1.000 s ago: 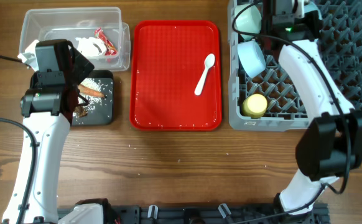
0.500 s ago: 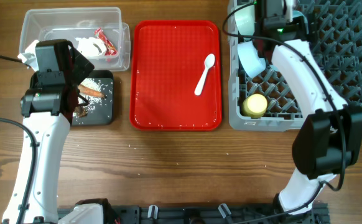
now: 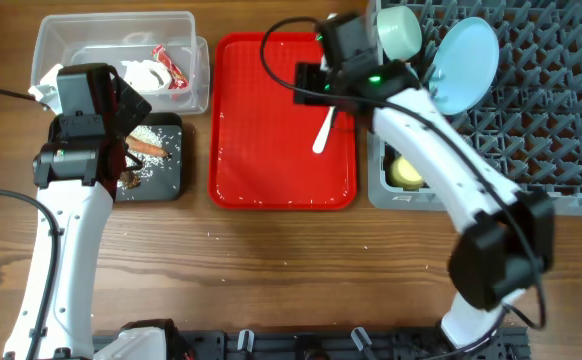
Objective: Sort waste into correct bins and load items into the dishwasher rack
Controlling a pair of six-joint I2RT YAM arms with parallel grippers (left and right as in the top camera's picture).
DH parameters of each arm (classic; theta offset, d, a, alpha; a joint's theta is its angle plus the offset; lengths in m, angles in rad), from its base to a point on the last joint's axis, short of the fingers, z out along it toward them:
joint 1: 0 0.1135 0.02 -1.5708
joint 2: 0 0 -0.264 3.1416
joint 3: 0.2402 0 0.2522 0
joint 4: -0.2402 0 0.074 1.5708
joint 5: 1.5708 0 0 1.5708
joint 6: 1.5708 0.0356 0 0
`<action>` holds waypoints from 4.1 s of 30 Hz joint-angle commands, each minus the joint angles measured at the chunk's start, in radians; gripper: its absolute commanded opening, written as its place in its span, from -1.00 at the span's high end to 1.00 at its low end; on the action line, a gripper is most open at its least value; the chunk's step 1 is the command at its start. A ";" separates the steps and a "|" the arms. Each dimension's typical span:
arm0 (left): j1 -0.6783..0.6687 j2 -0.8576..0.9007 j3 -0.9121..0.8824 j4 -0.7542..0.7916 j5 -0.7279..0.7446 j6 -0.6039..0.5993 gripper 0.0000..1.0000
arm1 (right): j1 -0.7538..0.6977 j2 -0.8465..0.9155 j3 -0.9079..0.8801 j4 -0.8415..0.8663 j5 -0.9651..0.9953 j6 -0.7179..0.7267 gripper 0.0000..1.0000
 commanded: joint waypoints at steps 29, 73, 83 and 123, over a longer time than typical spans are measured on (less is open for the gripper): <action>-0.005 -0.002 0.009 0.000 0.002 0.015 -1.00 | -0.026 0.393 0.001 0.092 0.229 0.489 0.91; -0.005 -0.002 0.009 0.000 0.002 0.015 -1.00 | -0.510 -0.326 -0.385 -0.198 0.456 0.841 0.48; -0.005 -0.002 0.009 0.000 0.002 0.015 -1.00 | -0.514 -0.496 -0.238 -0.226 0.164 0.087 -0.68; -0.005 -0.002 0.009 0.000 0.002 0.015 -1.00 | -0.527 -1.904 -1.604 0.639 -0.176 -0.257 -1.00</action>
